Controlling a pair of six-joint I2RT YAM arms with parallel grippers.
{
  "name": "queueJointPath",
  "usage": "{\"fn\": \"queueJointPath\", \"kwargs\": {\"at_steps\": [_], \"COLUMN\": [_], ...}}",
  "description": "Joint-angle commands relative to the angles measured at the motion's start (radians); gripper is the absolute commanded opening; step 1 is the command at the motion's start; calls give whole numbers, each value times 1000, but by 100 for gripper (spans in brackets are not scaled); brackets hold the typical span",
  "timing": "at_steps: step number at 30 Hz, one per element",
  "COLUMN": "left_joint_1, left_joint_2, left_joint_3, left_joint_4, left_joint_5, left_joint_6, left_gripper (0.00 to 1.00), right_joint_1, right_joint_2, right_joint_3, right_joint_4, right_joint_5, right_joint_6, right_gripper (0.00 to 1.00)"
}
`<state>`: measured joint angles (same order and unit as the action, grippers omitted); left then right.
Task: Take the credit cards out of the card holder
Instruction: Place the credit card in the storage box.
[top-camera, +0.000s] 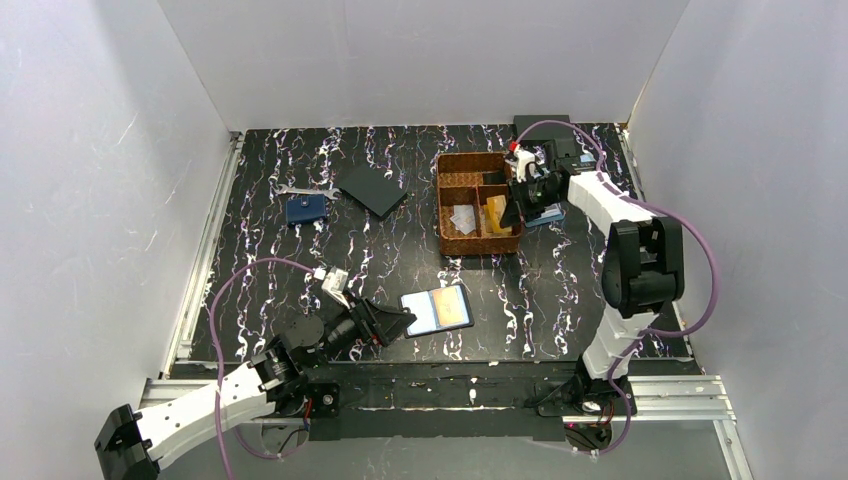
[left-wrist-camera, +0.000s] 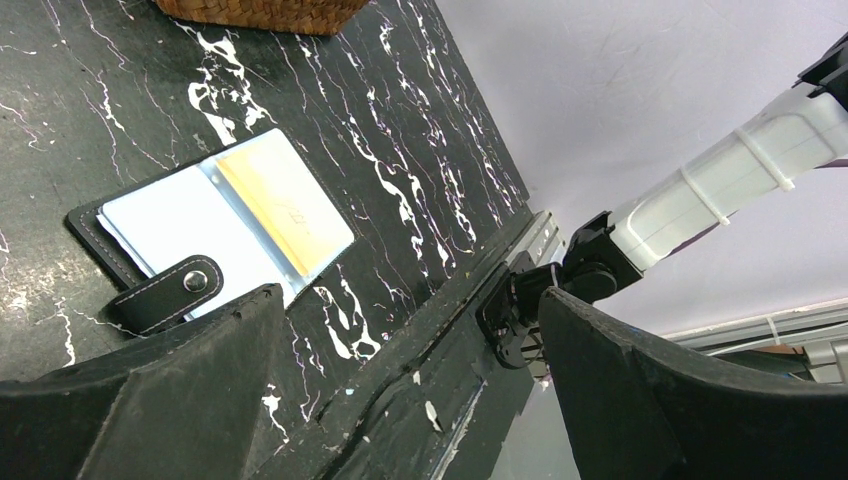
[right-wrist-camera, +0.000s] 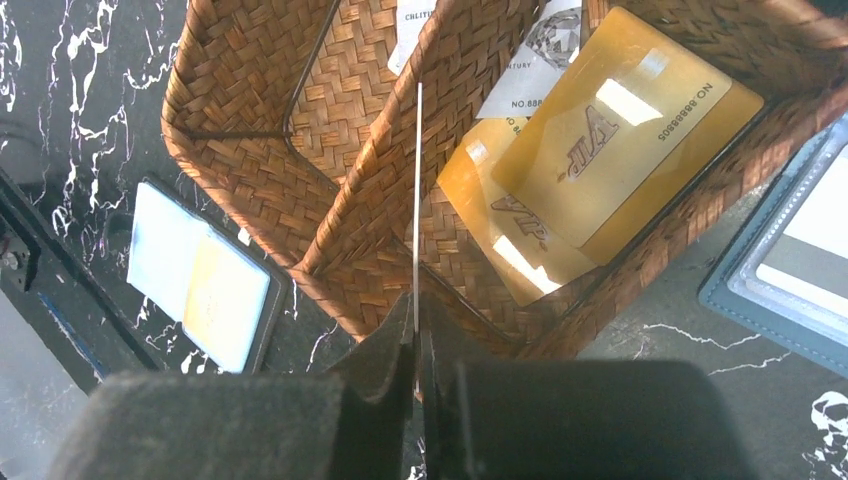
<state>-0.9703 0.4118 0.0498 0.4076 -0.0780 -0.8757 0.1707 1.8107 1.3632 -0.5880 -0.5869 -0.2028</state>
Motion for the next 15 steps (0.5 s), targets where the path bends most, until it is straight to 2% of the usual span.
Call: {"fn": "queueJointPath", "kwargs": {"at_steps": [1,3,5,7,15], "left_joint_1": [5,5,5,5,5], "left_joint_2": [2,2,2,1,20], "left_joint_3": [36,38,42,42,39], "left_joint_4": [-5,-4,-5,-4,-6], "left_joint_5": [-2,0,0,0,-29], "left_joint_6": [-11,-13,-13,-17,-87], "left_gripper": [98,98,98,98,98], "right_joint_1": [11,14,14,6,0], "right_joint_2": [28,39,44,27,-143], "right_joint_3": [77,102,134,140,58], "right_joint_4": [-36,-47,-62,-55,5], "right_joint_5": [-31,21,123,184,267], "right_joint_6": [-5,-4,0,-1,-30], "right_gripper": [11,16,28,35,38]}}
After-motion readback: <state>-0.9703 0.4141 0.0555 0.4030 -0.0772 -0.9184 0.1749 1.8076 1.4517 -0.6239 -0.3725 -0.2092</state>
